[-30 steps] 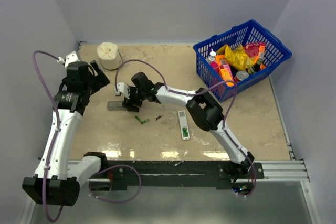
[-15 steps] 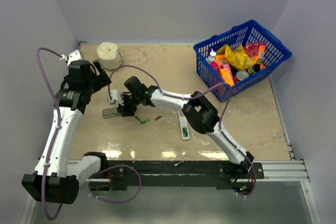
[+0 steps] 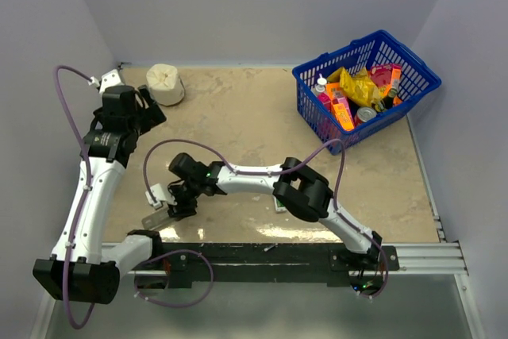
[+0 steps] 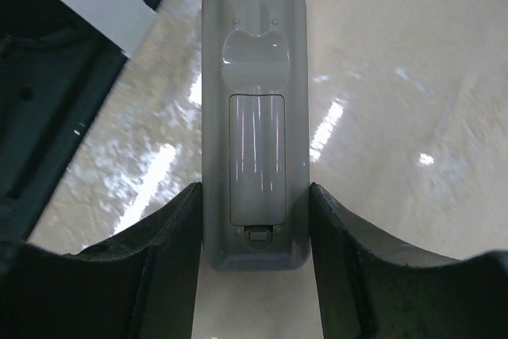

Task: Load the batteries into the remote control
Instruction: Adjust the battery cover at the center of the board, then move the battery cover to the center of the board.

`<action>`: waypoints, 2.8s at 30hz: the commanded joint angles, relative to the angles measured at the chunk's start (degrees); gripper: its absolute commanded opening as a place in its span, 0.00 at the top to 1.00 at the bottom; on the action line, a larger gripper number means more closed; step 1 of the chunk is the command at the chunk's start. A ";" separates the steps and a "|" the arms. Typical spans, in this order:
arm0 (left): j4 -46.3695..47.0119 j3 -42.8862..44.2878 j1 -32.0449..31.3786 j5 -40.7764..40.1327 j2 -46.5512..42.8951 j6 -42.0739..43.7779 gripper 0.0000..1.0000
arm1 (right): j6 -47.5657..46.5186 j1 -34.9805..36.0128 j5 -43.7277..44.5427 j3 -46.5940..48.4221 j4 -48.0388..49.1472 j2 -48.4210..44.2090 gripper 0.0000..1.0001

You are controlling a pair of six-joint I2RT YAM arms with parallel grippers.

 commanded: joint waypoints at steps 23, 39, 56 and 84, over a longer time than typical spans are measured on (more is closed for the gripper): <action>2.01 1.85 -0.74 -0.49 -3.49 3.41 0.01 | 2.57 0.29 6.72 -28.09 6.74 -26.78 1.00; 2.63 -8.17 -0.82 9.10 -4.98 1.30 0.00 | 18.48 -1.65 24.30 -18.87 6.39 -16.07 0.99; -3.00 -13.55 -0.91 8.58 -7.09 -3.62 0.00 | 23.23 -1.39 30.65 -25.96 11.05 -27.39 0.25; -2.74 -7.21 -1.35 1.63 -6.04 -1.60 0.00 | 17.08 12.32 27.65 -27.22 4.73 -20.90 0.61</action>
